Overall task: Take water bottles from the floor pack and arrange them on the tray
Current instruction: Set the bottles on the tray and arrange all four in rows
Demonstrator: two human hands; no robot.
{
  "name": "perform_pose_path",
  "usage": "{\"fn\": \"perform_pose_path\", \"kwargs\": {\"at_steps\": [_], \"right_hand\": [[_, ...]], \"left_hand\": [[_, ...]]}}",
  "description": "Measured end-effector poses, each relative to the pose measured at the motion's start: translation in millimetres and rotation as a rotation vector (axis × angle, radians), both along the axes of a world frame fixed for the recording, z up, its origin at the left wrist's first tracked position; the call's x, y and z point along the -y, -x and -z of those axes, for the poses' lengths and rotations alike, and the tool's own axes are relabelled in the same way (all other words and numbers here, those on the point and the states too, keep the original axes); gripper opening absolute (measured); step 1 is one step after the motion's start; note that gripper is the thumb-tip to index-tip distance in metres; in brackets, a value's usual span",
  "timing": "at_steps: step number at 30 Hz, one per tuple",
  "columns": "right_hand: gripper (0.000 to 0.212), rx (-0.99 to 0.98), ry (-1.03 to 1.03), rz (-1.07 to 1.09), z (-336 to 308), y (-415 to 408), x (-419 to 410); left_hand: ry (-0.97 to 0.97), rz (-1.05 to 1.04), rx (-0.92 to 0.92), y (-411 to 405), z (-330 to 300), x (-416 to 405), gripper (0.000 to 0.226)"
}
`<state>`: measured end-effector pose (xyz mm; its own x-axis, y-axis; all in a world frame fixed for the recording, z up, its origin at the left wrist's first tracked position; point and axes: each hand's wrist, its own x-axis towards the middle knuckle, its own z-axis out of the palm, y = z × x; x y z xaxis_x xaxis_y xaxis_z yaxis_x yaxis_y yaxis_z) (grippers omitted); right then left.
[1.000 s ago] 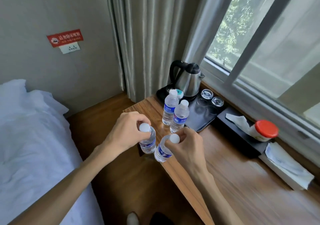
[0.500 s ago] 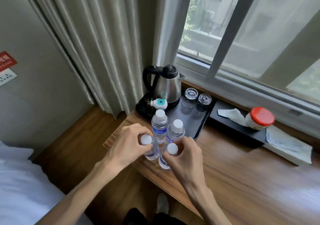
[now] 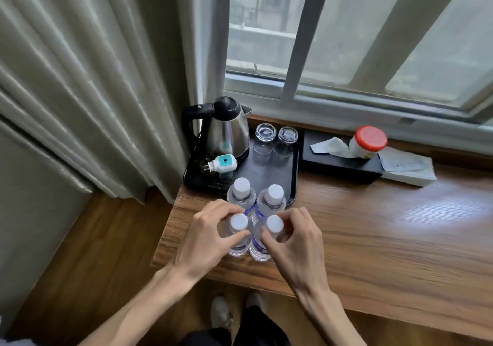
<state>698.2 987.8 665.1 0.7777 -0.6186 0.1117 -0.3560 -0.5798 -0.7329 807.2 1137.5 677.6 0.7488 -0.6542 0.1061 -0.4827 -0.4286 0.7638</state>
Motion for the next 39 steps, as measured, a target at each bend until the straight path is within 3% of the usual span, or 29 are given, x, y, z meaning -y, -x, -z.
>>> {"fn": "perform_pose_path", "kwargs": {"at_steps": [13, 21, 24, 39], "right_hand": [[0.027, 0.015, 0.007, 0.011, 5.3, 10.8, -5.3], [0.072, 0.084, -0.099, 0.066, 36.6, 33.2, -3.4], [0.083, 0.048, -0.179, 0.072, 54.5, 43.4, -7.2], [0.069, 0.113, -0.304, 0.088, 91.2, 21.2, -19.4]], "left_hand": [[0.067, 0.075, -0.046, -4.9, 20.7, -5.2, 0.046], [0.085, -0.034, -0.131, 8.6, 47.5, -15.1, 0.085], [0.044, -0.101, -0.154, 16.7, 63.6, -19.5, 0.089], [0.046, -0.297, -0.199, 36.5, 95.1, 4.9, 0.074]]}}
